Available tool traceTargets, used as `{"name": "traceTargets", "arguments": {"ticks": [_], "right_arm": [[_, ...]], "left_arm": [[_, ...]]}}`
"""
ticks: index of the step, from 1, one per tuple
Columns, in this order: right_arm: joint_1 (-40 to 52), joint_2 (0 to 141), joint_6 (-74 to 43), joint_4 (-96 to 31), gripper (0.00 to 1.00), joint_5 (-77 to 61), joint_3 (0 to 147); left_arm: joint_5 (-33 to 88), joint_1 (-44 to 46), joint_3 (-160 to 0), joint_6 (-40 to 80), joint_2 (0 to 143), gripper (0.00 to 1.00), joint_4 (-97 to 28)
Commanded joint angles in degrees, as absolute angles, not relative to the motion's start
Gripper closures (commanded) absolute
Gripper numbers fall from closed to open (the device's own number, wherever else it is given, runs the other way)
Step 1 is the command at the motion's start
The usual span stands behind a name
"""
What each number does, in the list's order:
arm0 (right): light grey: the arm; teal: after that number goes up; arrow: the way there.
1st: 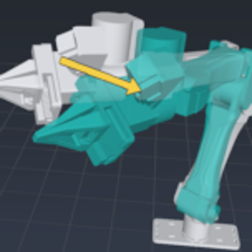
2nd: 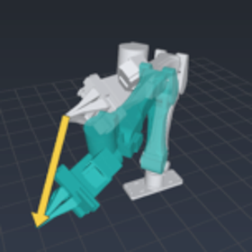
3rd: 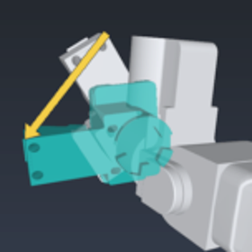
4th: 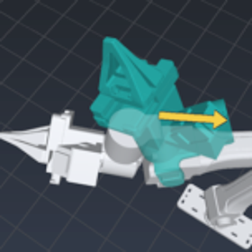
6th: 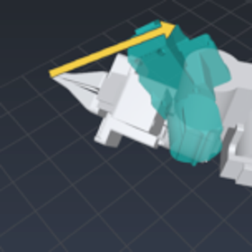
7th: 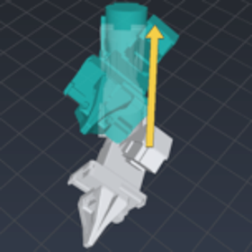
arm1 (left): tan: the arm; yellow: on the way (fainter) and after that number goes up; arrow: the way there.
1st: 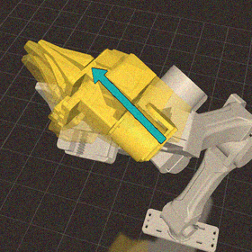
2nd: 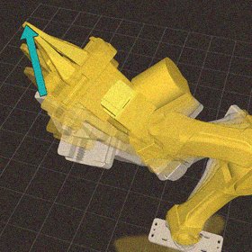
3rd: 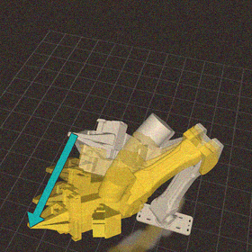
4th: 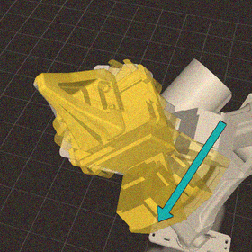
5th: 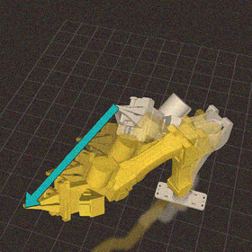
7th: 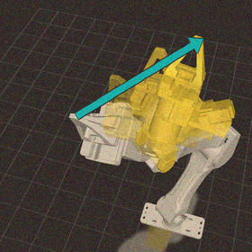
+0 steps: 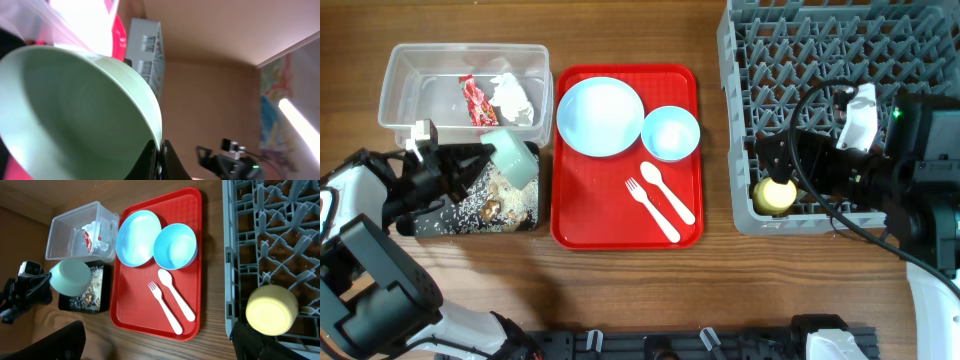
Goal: Sort waste into correct bins and load items into the dishwasher rack
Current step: 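Tip the green bowl over the black tray to dump the rice, then set the empty green bowl back on the red tray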
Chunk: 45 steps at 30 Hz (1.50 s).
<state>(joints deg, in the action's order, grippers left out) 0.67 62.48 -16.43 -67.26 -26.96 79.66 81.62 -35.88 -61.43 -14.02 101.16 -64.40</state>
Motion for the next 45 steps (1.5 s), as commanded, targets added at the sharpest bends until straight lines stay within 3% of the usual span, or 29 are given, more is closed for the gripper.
{"name": "traceTargets", "arguments": {"ticks": [1, 4, 10, 15, 24, 32, 36, 39, 42, 43, 44, 45], "right_arm": [[1.0, 62.8, -16.7, -67.1, 0.05, -26.6, 80.2], [1.0, 62.8, -16.7, -67.0, 0.05, -26.6, 80.2], [1.0, 62.8, -16.7, -66.4, 0.05, -26.6, 80.2], [1.0, 62.8, -16.7, -65.0, 0.04, -26.6, 80.2], [1.0, 62.8, -16.8, -64.4, 0.04, -26.6, 80.2], [1.0, 62.8, -16.7, -64.4, 0.0, -25.7, 80.1], [1.0, 63.2, -16.7, -64.4, 0.0, -25.7, 80.1], [1.0, 63.8, -16.7, -64.3, 0.0, -25.7, 80.1], [1.0, 64.5, -16.7, -64.3, 0.0, -25.7, 80.1], [1.0, 64.8, -16.7, -64.3, 0.0, -25.7, 80.1], [1.0, 65.1, -16.7, -64.3, 0.0, -25.7, 80.1], [1.0, 65.4, -16.7, -64.3, 0.0, -25.7, 80.1]], "left_arm": [[85.8, -36.5, -61.4, -19.2, 100.9, 0.96, -66.6], [84.8, -37.0, -61.4, -16.9, 100.7, 0.96, -68.1], [80.7, -34.1, -61.4, -25.1, 97.2, 0.96, -78.1], [69.8, -26.4, -61.4, -17.6, 92.9, 0.96, -75.5], [35.0, 1.7, -61.4, 21.3, 89.4, 0.96, -53.4], [-2.7, 26.4, -61.4, 38.1, 91.7, 0.96, -49.6], [-11.4, 34.0, -61.4, 40.2, 93.6, 0.93, -48.6], [-11.7, 36.4, -61.4, 40.2, 93.9, 0.81, -48.1], [-11.7, 36.6, -61.4, 40.1, 93.6, 0.56, -47.8], [-11.7, 36.5, -61.5, 39.9, 93.4, 0.28, -48.1], [-11.7, 36.3, -61.7, 39.9, 93.2, 0.12, -48.8], [-11.6, 36.1, -62.1, 39.9, 92.7, 0.06, -49.9]]}}
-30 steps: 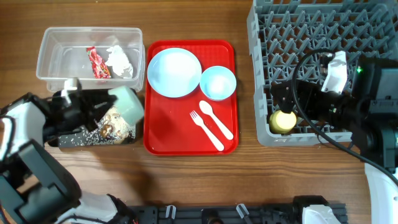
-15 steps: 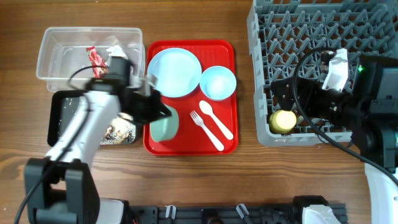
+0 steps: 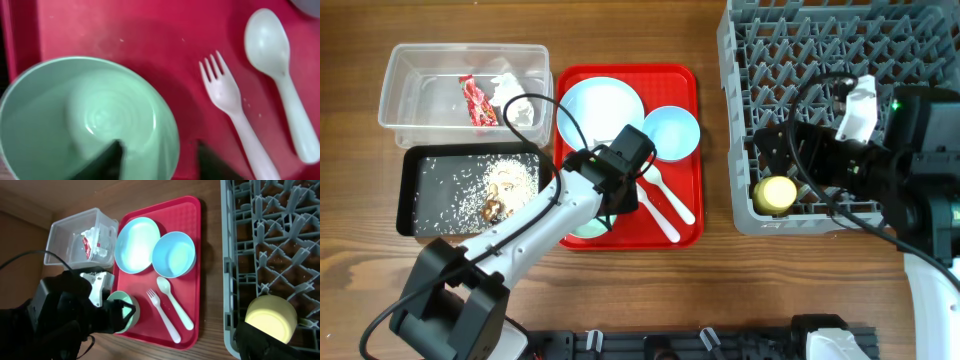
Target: Sort waste into correct bins and load items into the dishwasher rack
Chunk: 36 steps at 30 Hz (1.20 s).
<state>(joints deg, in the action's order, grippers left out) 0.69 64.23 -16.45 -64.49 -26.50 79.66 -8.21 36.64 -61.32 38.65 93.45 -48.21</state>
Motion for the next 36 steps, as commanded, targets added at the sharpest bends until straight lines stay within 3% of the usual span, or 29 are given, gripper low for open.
{"name": "traceTargets", "arguments": {"ticks": [1, 11, 23, 36], "right_arm": [[1.0, 65.9, -16.7, -64.3, 0.0, -25.7, 80.1], [1.0, 71.0, -17.0, -64.1, 0.0, -25.7, 80.1], [1.0, 78.9, -16.9, -63.7, 0.0, -25.7, 80.1], [1.0, 85.1, -16.9, -63.4, 0.0, -25.7, 80.1]], "left_arm": [[-11.7, 35.8, -62.8, 39.9, 92.0, 0.02, -51.5], [-11.7, 34.5, -75.8, 36.8, 78.0, 0.0, -60.4], [-12.9, 34.5, -79.0, 35.2, 56.8, 0.0, -59.2], [-28.1, 32.8, -78.1, 12.3, 46.5, 0.0, -52.6]]}}
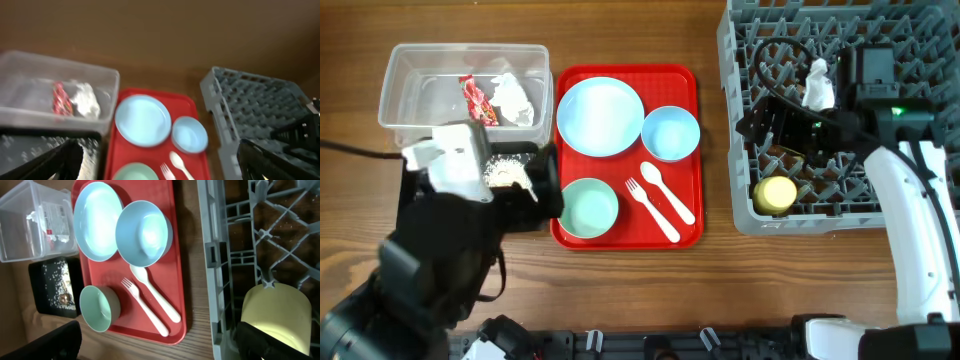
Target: Sort waste into correct bins and load items into the dishwasher rack
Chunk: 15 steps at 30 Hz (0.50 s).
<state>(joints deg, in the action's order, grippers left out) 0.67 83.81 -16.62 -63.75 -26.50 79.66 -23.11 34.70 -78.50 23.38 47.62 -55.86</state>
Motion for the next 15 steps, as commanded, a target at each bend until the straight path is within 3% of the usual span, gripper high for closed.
{"name": "traceTargets", "arguments": {"ticks": [1, 3, 8, 15], "right_arm": [[1.0, 85.4, -16.9, -63.4, 0.0, -25.7, 80.1], [1.0, 85.6, -16.9, -63.4, 0.0, -25.7, 80.1], [1.0, 85.7, -16.9, -63.4, 0.0, -25.7, 80.1], [1.0, 85.7, -16.9, -63.4, 0.0, -25.7, 80.1]], "left_arm": [[-27.7, 31.3, -77.3, 11.4, 45.8, 0.0, -50.7], [-24.1, 26.8, -75.0, 9.1, 44.2, 0.0, -46.2], [-1.4, 10.0, -62.5, 4.7, 36.8, 0.0, -31.2], [11.3, 0.1, -43.2, 4.7, 23.6, 0.0, -18.9]]}}
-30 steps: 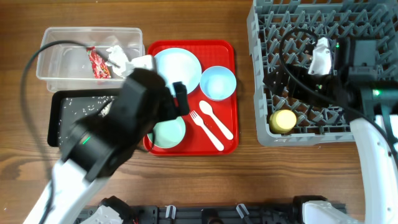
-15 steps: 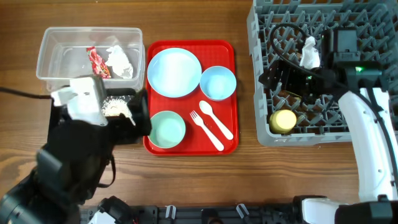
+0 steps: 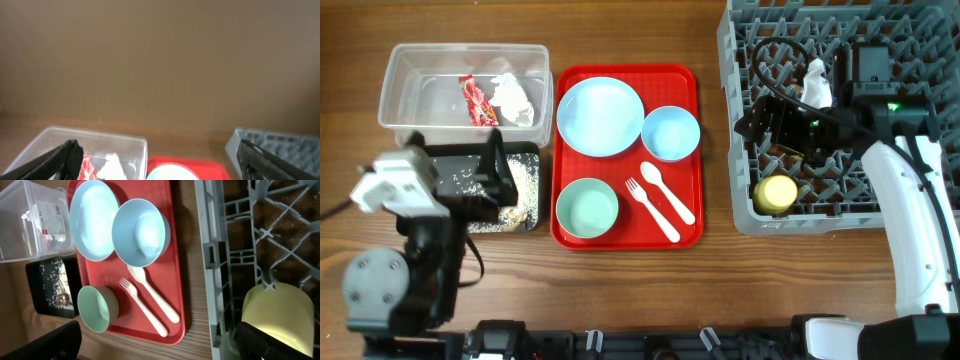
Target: Sort waste into correct bins and load items into the dishwasher rack
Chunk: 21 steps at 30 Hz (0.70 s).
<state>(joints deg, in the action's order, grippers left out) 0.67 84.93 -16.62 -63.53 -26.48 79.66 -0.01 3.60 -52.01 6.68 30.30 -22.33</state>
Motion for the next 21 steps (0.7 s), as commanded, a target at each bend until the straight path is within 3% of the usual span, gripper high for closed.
{"name": "traceTargets", "arguments": {"ticks": [1, 14, 21], "right_arm": [[1.0, 85.7, -16.9, -63.4, 0.0, -25.7, 80.1], [1.0, 85.7, -16.9, -63.1, 0.0, -25.7, 80.1], [1.0, 85.7, -16.9, -60.6, 0.0, -25.7, 80.1]], "left_arm": [[12.1, -0.4, -40.4, 4.7, 21.4, 0.0, -17.8], [12.2, -0.6, -10.0, 8.2, 0.2, 0.0, -3.3], [12.4, 0.4, -1.7, 8.3, 0.2, 0.0, 4.2]]}}
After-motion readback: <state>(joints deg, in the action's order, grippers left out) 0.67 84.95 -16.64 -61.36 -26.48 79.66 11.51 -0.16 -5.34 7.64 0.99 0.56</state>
